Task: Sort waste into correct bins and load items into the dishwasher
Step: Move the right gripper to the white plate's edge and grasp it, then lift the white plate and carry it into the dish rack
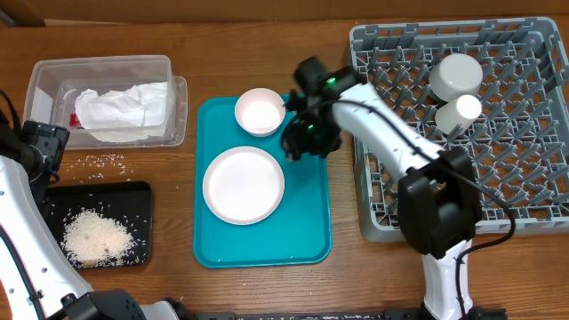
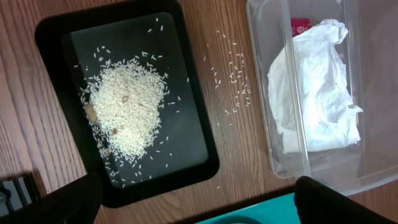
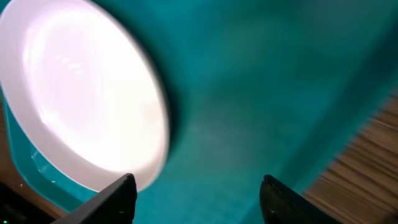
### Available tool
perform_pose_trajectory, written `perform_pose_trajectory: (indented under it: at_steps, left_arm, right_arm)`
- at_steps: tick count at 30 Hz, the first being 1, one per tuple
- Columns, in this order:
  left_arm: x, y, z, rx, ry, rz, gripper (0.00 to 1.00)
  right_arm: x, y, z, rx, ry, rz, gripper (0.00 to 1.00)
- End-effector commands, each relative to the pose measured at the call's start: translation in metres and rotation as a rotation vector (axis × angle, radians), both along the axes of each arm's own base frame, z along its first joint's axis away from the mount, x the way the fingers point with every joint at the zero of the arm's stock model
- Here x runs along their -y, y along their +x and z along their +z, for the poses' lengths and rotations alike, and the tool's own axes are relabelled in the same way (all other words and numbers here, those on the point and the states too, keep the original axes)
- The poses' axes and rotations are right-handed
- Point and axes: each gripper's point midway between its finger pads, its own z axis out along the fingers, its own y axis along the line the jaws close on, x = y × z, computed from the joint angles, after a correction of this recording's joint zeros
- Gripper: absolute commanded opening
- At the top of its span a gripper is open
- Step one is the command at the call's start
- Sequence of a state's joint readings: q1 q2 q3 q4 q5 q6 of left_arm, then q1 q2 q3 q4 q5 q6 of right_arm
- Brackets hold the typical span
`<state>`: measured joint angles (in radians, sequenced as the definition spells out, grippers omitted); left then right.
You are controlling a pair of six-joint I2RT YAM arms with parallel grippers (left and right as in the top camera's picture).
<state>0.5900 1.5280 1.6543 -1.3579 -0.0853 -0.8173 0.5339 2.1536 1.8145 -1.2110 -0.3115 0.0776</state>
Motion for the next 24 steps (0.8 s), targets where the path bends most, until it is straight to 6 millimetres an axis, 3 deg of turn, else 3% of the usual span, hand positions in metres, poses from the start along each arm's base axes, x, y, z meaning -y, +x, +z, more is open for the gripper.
perform_pose_trajectory:
  at_steps: [1, 5, 17, 20, 24]
  left_arm:
    - [0.0, 0.0, -0.003, -0.002, -0.009, 0.017, 1.0]
    - [0.0, 0.0, -0.003, -0.002, -0.009, 0.017, 1.0]
    - [0.0, 0.0, -0.003, -0.002, -0.009, 0.017, 1.0]
    - [0.0, 0.0, -0.003, -0.002, -0.009, 0.017, 1.0]
    - [0.0, 0.0, -0.003, -0.002, -0.009, 0.017, 1.0]
  right_arm:
    - [-0.035, -0.019, -0.008, 0.07, -0.02, 0.109, 0.65]
    - [-0.036, -0.014, -0.022, 0.202, -0.189, 0.163, 0.68]
    - [-0.032, -0.026, -0.073, 0.101, -0.256, 0.192, 0.6]
    - [-0.032, -0.027, -0.074, 0.096, -0.259, 0.189, 0.54]
    - [-0.031, -0.028, -0.074, 0.092, -0.263, 0.186, 0.35]
